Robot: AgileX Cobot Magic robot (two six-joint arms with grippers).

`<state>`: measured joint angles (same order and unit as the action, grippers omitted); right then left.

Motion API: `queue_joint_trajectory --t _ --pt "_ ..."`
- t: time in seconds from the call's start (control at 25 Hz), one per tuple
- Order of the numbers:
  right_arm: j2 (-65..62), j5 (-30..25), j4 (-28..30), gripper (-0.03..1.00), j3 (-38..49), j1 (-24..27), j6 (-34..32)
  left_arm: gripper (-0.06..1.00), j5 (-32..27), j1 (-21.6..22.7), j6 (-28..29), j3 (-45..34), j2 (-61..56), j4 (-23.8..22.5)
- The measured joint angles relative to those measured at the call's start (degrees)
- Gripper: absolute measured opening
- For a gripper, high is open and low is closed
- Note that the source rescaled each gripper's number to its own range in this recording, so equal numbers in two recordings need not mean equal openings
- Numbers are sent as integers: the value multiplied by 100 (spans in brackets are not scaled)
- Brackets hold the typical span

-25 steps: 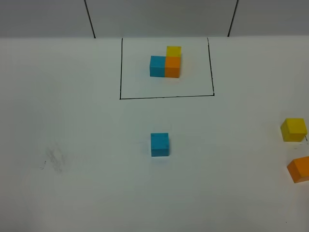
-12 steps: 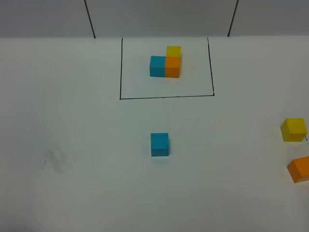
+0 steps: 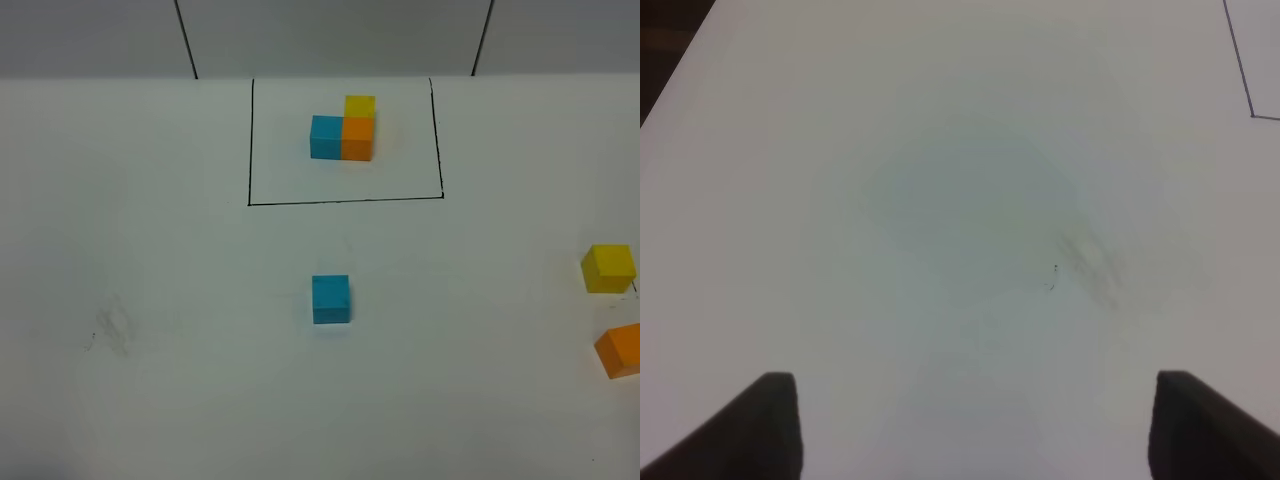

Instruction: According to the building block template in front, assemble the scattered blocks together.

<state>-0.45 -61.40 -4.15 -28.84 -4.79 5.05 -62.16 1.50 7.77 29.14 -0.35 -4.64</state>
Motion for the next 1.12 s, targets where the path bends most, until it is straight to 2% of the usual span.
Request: queue_joint_trajectory --t 0.52,0.76,0.88,0.92,1.04,1.12 --pt "0 0 0 0 0 0 -44 60 0 0 0 0 0 0" --pt "138 57 0 2 0 0 -591 60 0 0 0 0 0 0" --pt "697 175 23 13 -35 0 -704 60 0 0 0 0 0 0" --pt "926 279 52 20 -66 0 -709 60 0 0 0 0 0 0" --pt "1908 656 189 47 -171 0 -710 60 0 0 0 0 0 0" --pt "2654 843 301 71 -235 0 -715 60 0 0 0 0 0 0"
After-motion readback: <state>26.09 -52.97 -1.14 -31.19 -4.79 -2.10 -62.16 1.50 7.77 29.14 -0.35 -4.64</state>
